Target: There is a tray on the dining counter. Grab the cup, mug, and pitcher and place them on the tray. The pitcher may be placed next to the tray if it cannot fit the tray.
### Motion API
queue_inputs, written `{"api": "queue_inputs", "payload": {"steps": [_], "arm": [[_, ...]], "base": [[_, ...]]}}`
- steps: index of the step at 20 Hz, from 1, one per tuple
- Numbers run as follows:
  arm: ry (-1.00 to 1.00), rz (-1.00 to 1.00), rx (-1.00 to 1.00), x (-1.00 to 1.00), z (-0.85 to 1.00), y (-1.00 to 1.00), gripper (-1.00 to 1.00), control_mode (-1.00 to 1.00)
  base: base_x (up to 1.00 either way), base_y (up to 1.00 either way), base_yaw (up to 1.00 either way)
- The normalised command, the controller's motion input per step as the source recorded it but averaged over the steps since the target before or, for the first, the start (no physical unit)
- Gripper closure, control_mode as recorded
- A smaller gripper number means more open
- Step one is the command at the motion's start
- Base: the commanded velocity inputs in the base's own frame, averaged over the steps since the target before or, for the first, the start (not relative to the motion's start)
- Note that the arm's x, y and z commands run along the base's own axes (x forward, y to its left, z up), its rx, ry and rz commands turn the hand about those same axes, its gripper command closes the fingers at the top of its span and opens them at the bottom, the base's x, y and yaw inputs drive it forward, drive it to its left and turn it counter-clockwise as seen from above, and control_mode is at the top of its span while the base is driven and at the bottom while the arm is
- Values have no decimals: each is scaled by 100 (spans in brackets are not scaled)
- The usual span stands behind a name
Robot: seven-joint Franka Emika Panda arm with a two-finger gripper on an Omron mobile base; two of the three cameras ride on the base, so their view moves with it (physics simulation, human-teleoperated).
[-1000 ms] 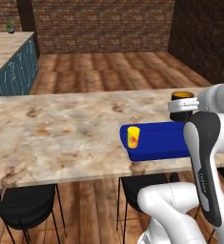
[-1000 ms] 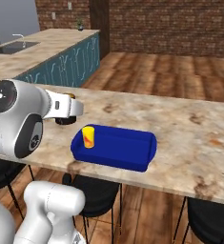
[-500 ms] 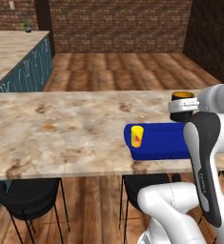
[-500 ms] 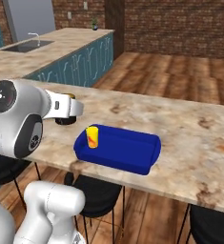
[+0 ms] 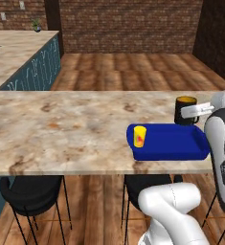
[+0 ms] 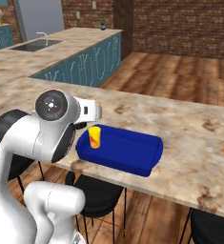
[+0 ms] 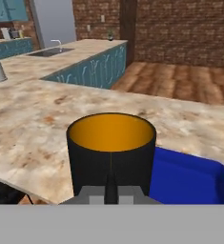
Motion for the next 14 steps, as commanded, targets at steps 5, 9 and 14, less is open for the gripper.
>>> {"api": "queue_inputs", "payload": {"steps": [5,9,14], "arm": [[0,32,0,48,-41,-49,100,-100],[0,23,0,62,-38,-21,100,-100],[0,17,0,59,-42,0,100,-100]], "base": [[0,0,0],[0,0,0],[0,0,0]]}}
